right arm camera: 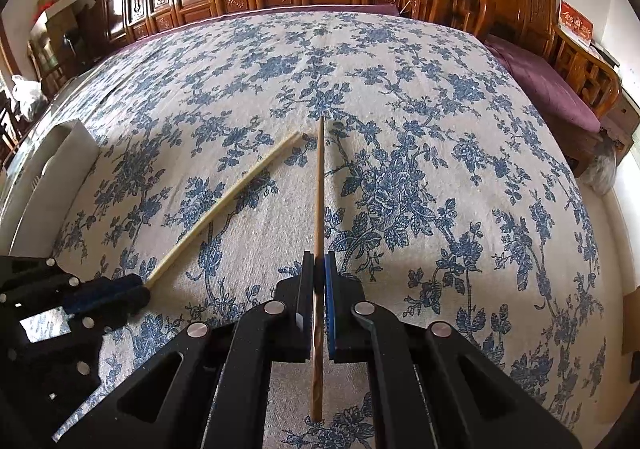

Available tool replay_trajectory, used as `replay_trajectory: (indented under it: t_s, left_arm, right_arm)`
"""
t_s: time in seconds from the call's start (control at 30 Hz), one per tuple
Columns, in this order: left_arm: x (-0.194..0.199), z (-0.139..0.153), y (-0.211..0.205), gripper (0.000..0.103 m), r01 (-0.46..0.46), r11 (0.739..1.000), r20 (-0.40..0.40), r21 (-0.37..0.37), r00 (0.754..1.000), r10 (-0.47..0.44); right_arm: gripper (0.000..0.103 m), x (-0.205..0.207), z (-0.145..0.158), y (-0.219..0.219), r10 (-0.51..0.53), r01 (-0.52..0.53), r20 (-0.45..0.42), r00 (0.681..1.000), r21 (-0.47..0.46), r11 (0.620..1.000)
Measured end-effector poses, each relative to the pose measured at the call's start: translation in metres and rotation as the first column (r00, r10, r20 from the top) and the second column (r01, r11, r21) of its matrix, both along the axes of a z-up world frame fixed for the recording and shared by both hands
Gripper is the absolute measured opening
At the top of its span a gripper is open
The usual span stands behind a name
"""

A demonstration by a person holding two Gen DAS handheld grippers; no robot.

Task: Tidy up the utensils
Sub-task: 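Move the left tool to the other chopstick and close on it, then lift both chopsticks and carry them over the tray with both tools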

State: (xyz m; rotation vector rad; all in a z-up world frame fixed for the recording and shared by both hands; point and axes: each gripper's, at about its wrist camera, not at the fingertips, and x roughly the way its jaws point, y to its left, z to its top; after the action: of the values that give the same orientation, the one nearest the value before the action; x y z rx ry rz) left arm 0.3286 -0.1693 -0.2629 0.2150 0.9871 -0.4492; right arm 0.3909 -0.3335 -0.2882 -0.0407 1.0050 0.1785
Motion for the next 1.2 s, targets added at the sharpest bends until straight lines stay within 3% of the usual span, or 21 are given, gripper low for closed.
replay_trajectory:
  t_s: [0.37,0.77,1.2]
  left_arm:
    - [0.001,0.016,0.025,0.004,-0.039,0.999,0.02,-0.037,0.999,0.039]
    - [-0.014,0.053,0.056,0.004,-0.078,0.994,0.084,-0.077,0.993,0.085]
    - [-0.034,0.089,0.112,0.004,-0.167,0.981,0.149,-0.102,0.972,0.181]
  right_arm:
    - [0.006,0.0,0.003,0.004,0.008,-0.009,0.009,1.0,0.012,1.0]
    - [0.006,-0.015,0.022,0.034,0.074,-0.075,0.052,0.996,0.017,0.997]
    - [0.006,-0.033,0.035,0.065,0.14,-0.143,0.089,0.986,0.03,0.989]
